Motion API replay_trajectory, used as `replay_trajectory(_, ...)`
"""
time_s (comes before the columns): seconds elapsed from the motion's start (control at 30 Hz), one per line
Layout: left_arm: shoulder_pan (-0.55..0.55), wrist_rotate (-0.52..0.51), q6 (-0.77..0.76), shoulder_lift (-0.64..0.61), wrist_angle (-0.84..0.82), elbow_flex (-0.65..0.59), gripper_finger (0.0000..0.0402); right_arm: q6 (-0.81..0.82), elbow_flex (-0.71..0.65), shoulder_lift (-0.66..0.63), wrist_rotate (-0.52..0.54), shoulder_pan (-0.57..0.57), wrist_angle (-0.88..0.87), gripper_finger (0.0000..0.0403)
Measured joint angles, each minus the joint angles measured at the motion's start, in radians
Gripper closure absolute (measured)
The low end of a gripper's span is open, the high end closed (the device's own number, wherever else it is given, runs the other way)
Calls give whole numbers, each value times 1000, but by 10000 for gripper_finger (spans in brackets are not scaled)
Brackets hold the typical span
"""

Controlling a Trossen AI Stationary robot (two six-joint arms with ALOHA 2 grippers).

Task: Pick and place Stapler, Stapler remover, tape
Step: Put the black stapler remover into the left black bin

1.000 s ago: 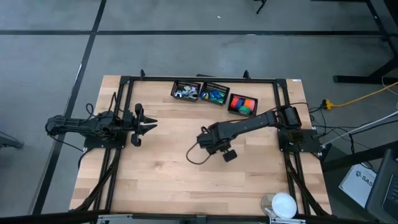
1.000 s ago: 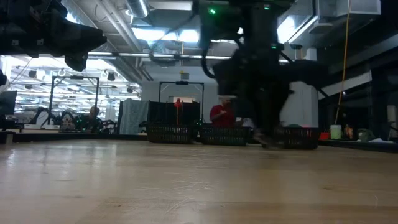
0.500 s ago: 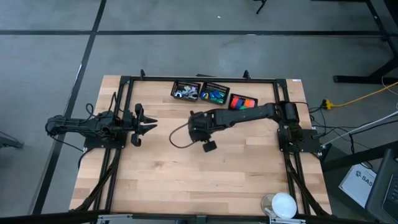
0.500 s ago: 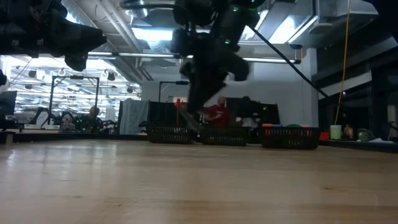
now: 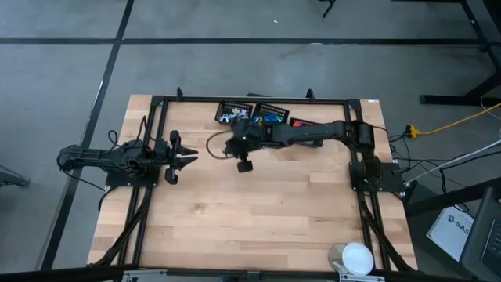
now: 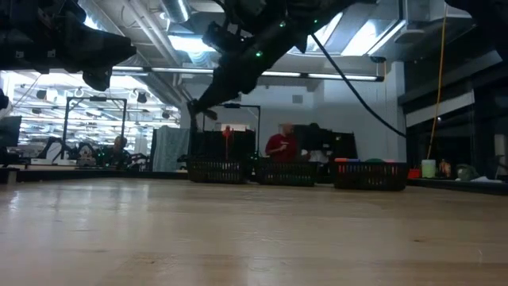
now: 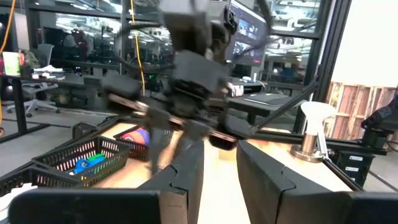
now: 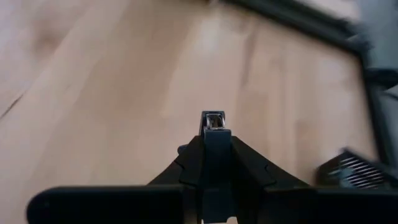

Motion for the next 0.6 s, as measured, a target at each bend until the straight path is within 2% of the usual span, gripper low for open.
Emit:
replay_trajectory(0.23, 0, 0, 0, 0, 0, 0, 311, 0, 0, 0, 0, -78, 151, 355)
replay_trajectory(0.6, 0, 0, 0, 0, 0, 0, 311, 0, 0, 7, 1, -216, 198, 355)
